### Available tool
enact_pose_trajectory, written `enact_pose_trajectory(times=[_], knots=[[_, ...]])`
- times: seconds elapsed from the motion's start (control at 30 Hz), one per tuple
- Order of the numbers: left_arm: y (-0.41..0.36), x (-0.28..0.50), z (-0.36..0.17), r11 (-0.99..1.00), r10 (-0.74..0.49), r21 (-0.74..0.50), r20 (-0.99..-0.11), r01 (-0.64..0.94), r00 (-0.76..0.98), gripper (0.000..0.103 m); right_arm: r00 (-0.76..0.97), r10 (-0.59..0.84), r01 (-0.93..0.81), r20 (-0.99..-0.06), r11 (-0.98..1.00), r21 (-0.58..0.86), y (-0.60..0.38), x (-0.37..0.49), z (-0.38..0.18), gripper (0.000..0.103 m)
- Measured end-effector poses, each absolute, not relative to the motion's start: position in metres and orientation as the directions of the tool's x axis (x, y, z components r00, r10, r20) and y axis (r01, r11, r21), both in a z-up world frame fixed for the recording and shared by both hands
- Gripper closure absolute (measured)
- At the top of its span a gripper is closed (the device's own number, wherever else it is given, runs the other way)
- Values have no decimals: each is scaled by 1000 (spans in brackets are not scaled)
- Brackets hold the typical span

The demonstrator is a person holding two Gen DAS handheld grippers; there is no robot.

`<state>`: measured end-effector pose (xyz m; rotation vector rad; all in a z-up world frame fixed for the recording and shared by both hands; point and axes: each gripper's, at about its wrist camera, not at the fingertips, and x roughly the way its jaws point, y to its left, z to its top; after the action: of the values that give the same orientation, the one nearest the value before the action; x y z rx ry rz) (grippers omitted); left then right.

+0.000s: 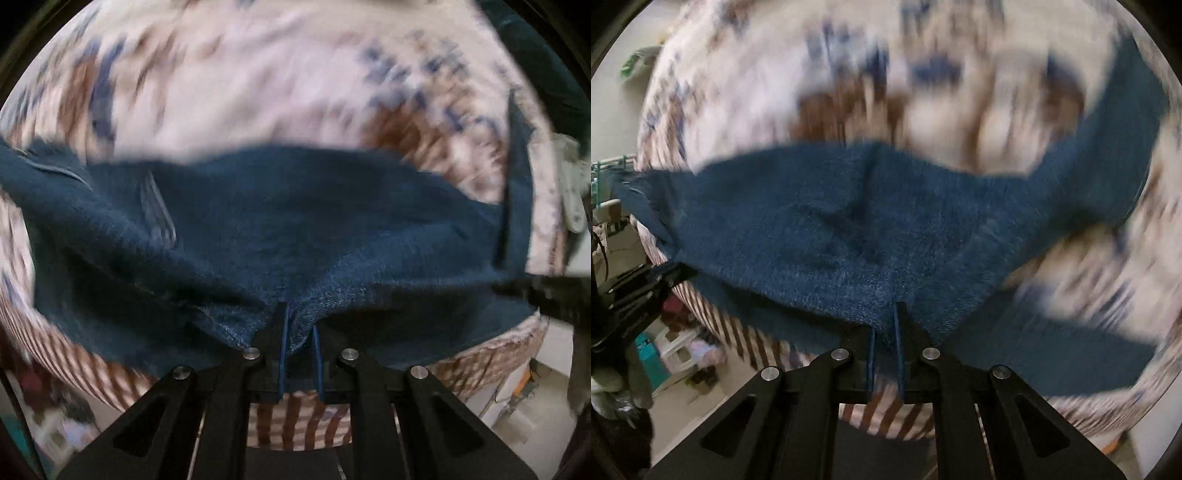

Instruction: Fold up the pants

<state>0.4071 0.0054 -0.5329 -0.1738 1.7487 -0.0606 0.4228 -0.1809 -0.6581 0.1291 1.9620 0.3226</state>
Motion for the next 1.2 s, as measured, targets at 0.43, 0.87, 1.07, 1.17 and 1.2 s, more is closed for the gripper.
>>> enact_pose_trajectory(times=[0.43, 0.87, 1.07, 1.17, 1.2], knots=[[14, 389, -539, 978, -99, -73, -987, -194, -130, 91, -449, 171, 10, -877, 982, 186, -172, 398, -713, 86], [9, 361, -491, 973, -32, -22, -999, -232, -43, 86, -285, 136, -66, -949, 985, 161, -190, 417, -631, 18], [20, 368, -530, 961, -114, -88, -990, -264, -86, 72, -250, 86, 23, -964, 996, 83, -222, 453, -655, 18], [21, 369, -536, 951, -123, -94, -989, -293, -82, 71, -203, 48, 103, -978, 994, 27, -246, 491, -664, 18], [22, 367, -533, 945, -123, -97, -990, -312, -65, 71, -191, 33, 132, -981, 991, 8, -255, 503, -667, 18]])
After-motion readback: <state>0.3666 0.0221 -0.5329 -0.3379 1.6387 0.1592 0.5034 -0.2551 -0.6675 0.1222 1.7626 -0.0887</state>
